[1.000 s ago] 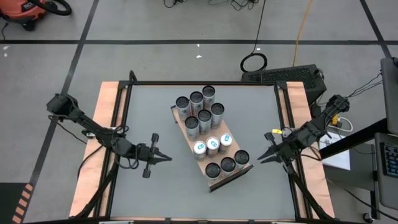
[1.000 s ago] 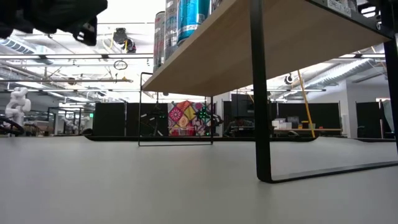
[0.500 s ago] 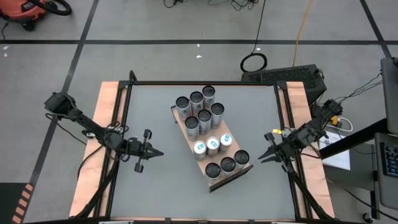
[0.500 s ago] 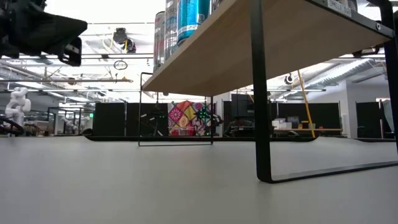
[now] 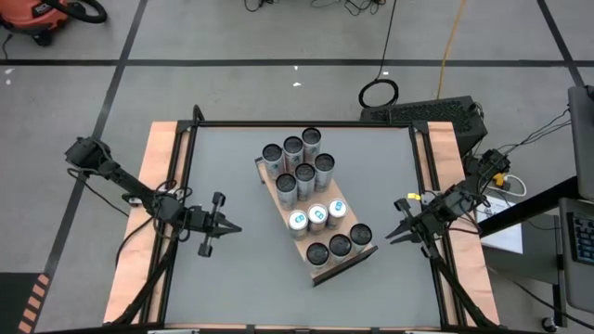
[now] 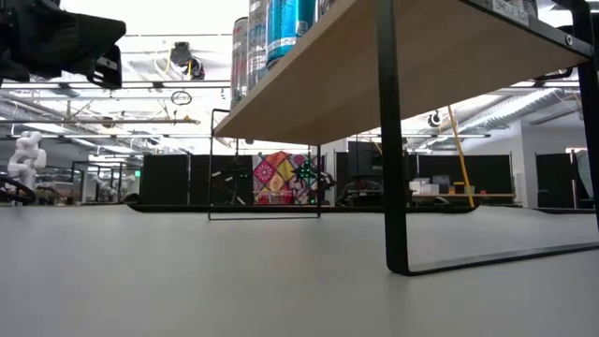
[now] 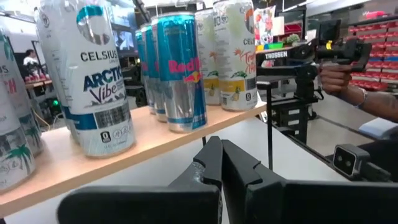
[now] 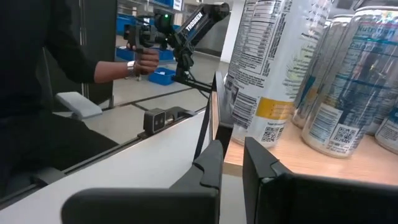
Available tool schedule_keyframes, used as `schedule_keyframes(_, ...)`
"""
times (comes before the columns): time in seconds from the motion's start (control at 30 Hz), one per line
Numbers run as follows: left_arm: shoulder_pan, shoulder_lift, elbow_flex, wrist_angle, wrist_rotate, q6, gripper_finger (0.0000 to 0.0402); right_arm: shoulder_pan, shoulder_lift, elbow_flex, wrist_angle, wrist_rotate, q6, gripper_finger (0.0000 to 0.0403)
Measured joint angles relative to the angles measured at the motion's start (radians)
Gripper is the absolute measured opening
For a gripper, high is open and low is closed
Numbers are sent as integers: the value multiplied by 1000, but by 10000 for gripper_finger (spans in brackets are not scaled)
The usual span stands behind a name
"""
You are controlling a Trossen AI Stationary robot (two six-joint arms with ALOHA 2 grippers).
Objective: Place canned beverage on shelf
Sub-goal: Return to Home Position
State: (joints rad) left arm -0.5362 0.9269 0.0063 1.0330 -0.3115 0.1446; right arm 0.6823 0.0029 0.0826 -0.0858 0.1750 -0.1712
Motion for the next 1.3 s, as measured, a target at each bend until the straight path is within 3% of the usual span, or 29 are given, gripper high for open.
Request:
schedule_keyframes(0.33,0,-78,-1,-91,2,-7,1,-2,0,-64,118,-20,0,0)
schedule_keyframes(0.83,0,-123,-1,-106,7,-57,1,-24,0,-58,113,-24,7,0)
schedule_keyframes(1.3,0,-473,-2,-426,44,-96,1,-122,0,-45,70,-78,39,0)
